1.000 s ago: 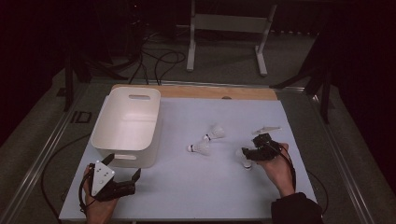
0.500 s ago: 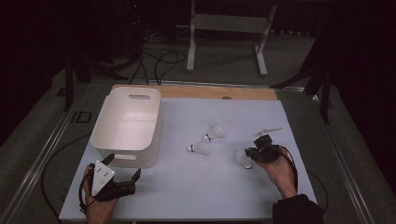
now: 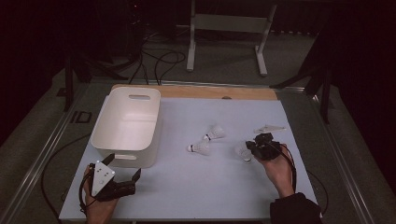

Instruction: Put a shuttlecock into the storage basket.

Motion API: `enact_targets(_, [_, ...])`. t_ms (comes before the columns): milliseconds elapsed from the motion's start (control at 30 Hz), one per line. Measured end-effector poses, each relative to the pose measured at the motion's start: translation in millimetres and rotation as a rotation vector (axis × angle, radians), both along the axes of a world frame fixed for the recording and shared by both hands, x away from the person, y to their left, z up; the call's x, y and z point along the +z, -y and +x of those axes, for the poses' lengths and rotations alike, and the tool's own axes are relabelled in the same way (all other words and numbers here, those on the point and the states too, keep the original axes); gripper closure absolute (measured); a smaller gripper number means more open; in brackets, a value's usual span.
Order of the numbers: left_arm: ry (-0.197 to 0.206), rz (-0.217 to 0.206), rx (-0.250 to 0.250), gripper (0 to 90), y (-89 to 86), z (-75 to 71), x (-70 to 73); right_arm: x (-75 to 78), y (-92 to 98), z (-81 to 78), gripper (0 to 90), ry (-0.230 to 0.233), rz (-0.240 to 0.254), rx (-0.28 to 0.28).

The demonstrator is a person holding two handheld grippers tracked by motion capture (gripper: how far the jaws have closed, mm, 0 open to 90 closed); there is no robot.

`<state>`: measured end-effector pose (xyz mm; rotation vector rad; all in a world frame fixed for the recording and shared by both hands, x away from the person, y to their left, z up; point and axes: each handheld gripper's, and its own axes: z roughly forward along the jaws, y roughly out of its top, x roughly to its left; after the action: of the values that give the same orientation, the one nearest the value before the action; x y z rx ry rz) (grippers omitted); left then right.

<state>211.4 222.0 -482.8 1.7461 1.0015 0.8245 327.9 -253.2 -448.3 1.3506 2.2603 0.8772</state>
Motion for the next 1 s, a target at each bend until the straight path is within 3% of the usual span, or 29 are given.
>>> enact_targets(367, [0.002, -0.003, 0.002, 0.5, -0.4, -0.2, 0.1, 9.3, -9.0, 1.5, 89.6, 0.038, 0.036, 0.003])
enact_targets(1000, [0.000, 0.001, 0.001, 0.5, -0.3, 0.0, 0.0, 21.3, -15.2, 5.0, 89.7, 0.087, 0.044, -0.005])
